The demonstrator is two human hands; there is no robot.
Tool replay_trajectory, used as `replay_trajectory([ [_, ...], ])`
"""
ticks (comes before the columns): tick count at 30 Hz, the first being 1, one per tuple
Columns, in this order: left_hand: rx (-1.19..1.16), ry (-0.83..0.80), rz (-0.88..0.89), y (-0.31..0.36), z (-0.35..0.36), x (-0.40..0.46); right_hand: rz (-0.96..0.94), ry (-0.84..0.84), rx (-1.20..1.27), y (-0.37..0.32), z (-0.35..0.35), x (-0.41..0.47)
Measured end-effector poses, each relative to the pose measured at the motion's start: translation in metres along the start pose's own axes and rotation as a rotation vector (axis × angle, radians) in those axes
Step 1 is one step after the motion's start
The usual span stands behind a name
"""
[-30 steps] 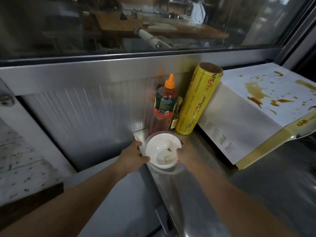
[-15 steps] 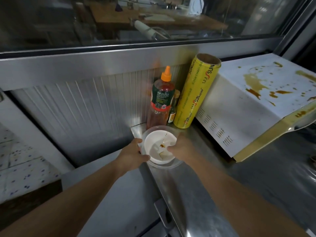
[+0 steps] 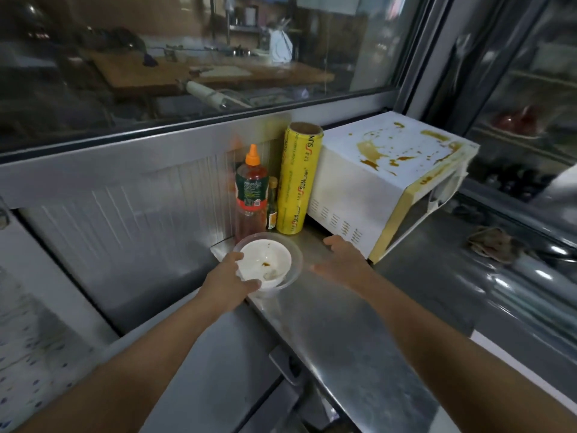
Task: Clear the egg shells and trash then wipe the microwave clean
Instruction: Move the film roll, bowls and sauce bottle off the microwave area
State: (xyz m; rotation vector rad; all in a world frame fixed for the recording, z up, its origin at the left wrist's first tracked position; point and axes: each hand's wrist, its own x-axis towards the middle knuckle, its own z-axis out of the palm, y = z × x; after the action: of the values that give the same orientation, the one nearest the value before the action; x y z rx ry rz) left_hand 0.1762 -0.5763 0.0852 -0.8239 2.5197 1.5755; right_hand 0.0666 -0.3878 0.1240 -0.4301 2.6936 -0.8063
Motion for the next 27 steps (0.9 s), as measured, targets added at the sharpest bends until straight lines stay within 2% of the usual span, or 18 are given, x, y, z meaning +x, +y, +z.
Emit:
replay_trajectory([
  [5, -0.063, -0.064, 0.055, 0.022, 0.017, -0.024, 0.063, 0.075, 0.164, 0.028, -0.024, -0.049],
  [16, 0.027, -0.197, 0.174, 0.075, 0.088, -0.061, 0.155, 0.195, 0.141, 0.107, -0.078, -0.115],
  [27, 0.052, -0.211, 0.220, 0.141, 0.230, -0.100, 0.198, 0.224, 0.216, 0.234, -0.143, -0.155],
])
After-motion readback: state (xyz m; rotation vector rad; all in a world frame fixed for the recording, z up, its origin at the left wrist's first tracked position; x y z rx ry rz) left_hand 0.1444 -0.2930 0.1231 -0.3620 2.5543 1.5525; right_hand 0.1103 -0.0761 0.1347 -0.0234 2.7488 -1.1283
